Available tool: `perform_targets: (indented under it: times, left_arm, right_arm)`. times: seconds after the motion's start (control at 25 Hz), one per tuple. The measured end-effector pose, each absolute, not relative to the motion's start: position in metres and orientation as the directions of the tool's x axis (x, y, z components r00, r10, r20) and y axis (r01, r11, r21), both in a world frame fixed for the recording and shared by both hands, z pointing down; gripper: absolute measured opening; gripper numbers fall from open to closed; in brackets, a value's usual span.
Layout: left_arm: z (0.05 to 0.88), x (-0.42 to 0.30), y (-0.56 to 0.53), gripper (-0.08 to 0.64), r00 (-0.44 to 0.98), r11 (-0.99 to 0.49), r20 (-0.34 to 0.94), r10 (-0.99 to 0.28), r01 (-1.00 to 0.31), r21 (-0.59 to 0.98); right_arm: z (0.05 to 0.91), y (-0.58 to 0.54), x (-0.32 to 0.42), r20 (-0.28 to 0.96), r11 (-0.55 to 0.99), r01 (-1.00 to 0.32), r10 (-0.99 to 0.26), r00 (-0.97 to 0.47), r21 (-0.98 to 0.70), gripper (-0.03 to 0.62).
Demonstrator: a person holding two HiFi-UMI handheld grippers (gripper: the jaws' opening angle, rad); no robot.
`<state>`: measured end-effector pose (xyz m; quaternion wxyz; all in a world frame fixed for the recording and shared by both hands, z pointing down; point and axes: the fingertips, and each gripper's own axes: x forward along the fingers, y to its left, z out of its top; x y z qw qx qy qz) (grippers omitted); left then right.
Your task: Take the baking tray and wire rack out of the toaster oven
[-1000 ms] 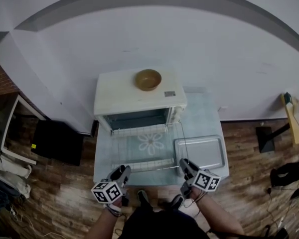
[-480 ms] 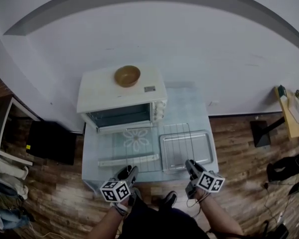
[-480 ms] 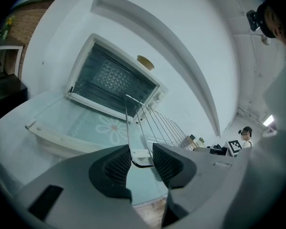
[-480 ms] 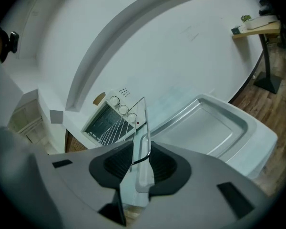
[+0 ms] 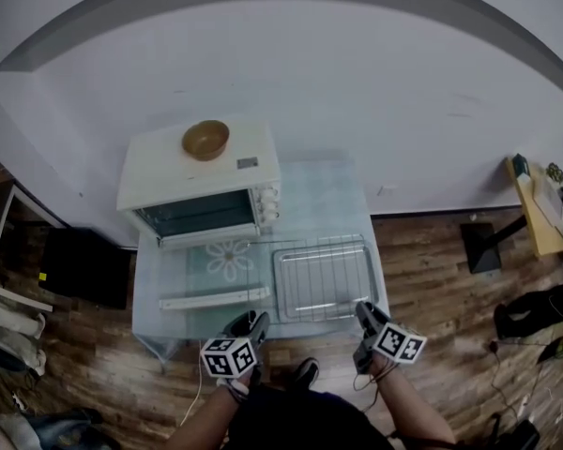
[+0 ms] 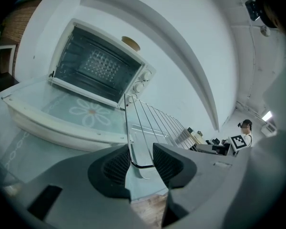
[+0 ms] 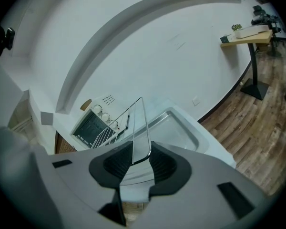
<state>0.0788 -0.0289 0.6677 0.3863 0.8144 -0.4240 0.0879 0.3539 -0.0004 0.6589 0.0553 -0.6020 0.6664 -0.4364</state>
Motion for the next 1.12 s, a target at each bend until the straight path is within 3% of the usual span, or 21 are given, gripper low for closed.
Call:
perform_targets:
  times: [0.44,0.84,1.12]
  left_arm:
    - [0.690,0.138,-0.021,0.144,0.590,-0.314,0.532,-0.607,-0.793,0.522]
    - [0.729,0.148,-0.019,0.169,0.466,-0.285,0.664,-0.585,-0.884,0.370]
    - [0.743,0.149,-0.024,0.169,0.443,-0.275,0.684,-0.579,-0.896,0.347]
  right_arm:
    - [0.676,0.007,0.415,0.495,-0.150,-0.792,-0.844,-0.209,-0.592,0.120]
    - [0.706,0.004,0.429,0.552,-0.193,-0.819,-0.816,-0.172,-0.540,0.120]
    - [0.717,-0.004,0.432,0.578,-0.192,-0.850,-0.801,-0.153,-0.490,0.126]
